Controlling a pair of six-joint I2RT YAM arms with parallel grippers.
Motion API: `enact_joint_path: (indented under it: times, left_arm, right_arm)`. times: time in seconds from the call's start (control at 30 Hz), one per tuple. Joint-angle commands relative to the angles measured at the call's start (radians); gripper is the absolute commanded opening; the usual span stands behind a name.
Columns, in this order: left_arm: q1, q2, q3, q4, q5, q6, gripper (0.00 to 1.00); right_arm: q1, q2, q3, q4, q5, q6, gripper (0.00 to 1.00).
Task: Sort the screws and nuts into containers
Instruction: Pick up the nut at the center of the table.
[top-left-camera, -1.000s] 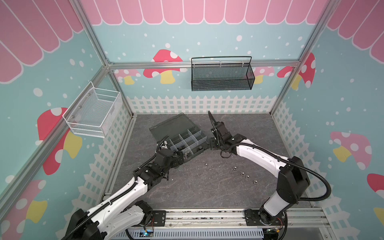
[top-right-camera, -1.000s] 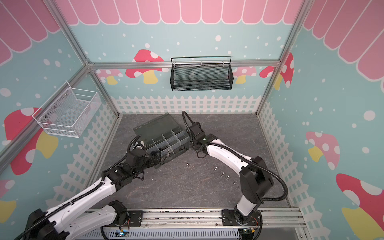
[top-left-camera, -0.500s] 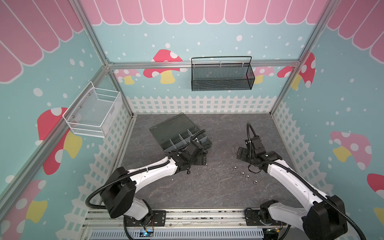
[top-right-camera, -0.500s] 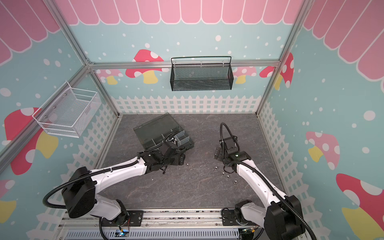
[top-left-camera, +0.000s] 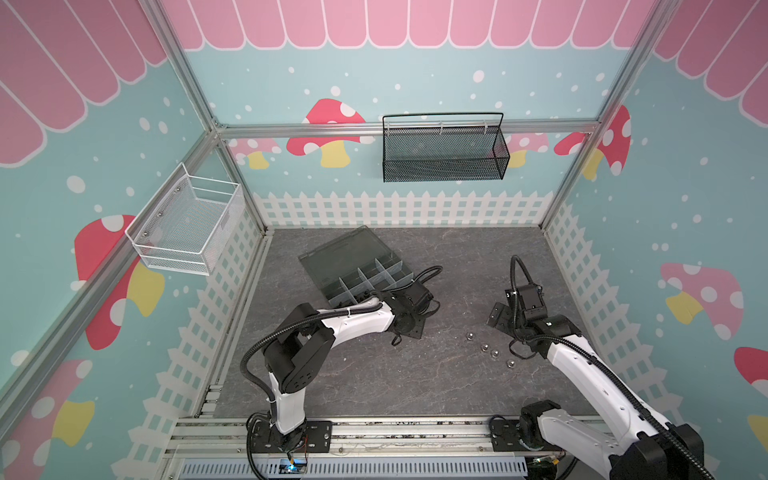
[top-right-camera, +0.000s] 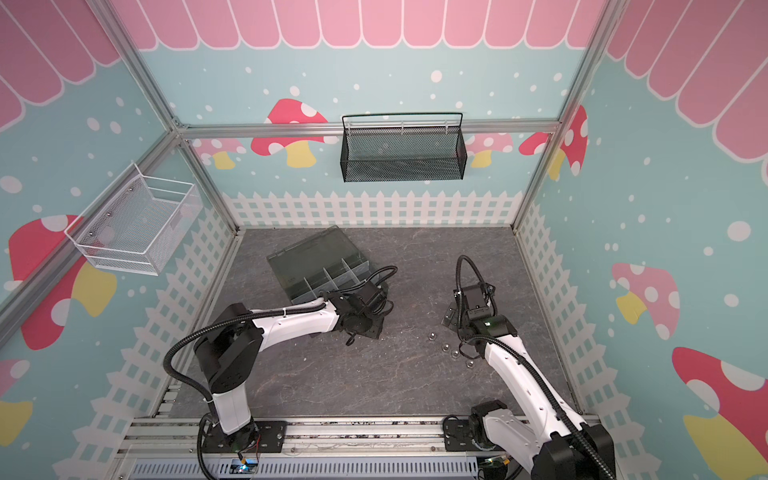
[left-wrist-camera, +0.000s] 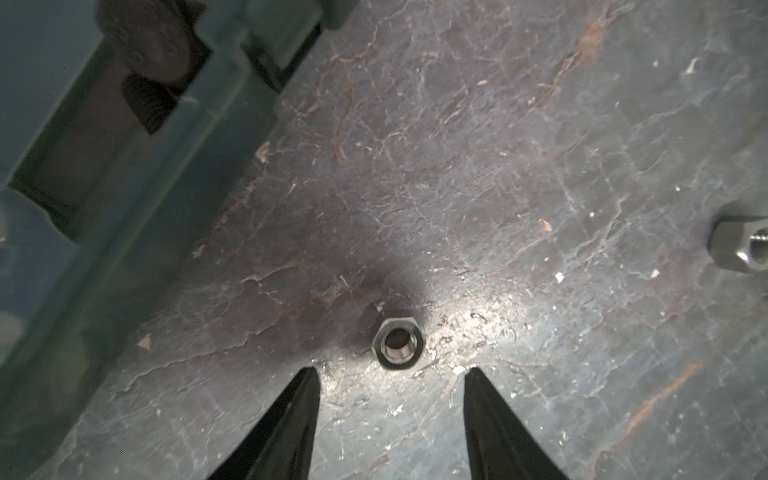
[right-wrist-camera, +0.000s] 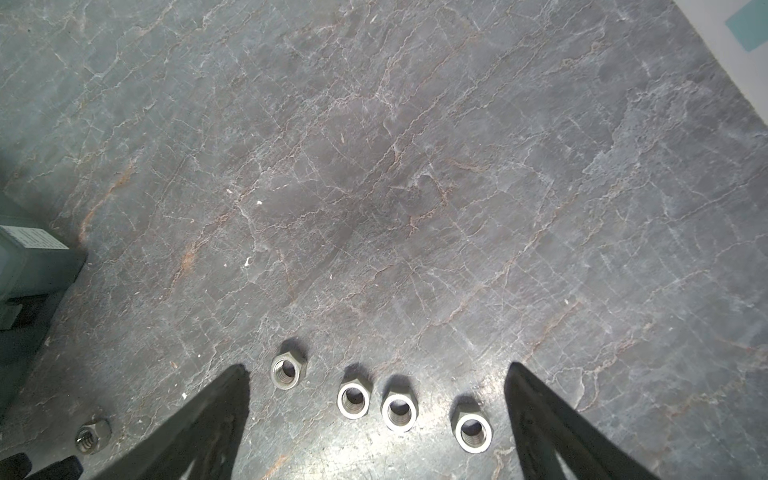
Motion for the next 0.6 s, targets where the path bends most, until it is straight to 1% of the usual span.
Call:
enact_joint_path:
  times: [0.0, 0.27, 0.57]
  left_arm:
    - [-0.009, 0.029, 0.045, -0.072, 0.01, 0.033, 0.57]
    - [-0.012, 0.096, 0.101, -0.099, 0.016, 0.05, 0.55]
    - [-0.012, 0.161, 0.154, -0.159, -0.039, 0.063, 0.51]
  right_arm:
    - [-0.005, -0.001, -0.004, -0.028, 0.03, 0.028, 0.97]
    - [-0.006, 0.007, -0.005, -0.021, 0.034, 0.025, 0.97]
    - [-0.006, 0.018, -0.005, -0.01, 0.033, 0.022, 0.97]
